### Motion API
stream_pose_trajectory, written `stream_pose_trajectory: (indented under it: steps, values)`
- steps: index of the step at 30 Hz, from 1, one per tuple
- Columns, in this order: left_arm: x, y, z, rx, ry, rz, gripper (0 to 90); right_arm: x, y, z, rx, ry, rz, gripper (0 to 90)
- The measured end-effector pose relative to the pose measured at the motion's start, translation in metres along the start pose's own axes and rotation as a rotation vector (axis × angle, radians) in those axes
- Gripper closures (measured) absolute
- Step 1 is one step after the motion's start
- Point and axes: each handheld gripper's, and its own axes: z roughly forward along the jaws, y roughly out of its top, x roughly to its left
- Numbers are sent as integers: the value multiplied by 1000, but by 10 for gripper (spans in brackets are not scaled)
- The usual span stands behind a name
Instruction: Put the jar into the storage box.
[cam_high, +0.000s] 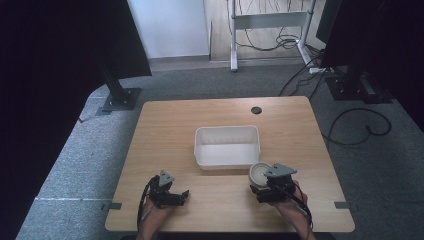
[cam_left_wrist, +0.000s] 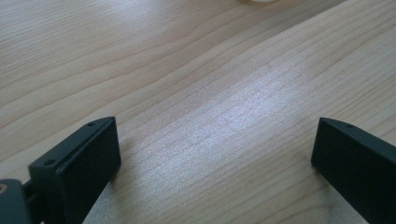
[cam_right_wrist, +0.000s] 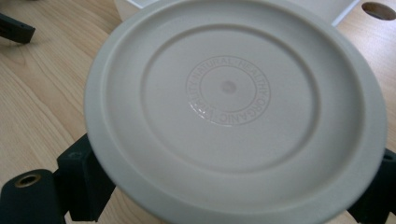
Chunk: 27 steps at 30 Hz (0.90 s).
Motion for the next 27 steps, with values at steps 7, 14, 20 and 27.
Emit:
stream_pose_trajectory:
  steps: [7,14,20,27]
  values:
    - [0,0,0,0,0,0,10,3,9,4,-8,7,-12,93]
    - [0,0,0,0,0,1,10,4,19,9,-19,13,-11,93]
    - [0,0,0,0,0,0,10,5,28,15,-23,17,-14,93]
    - [0,0,0,0,0,0,10,3,37,22,-29,11,-13,93]
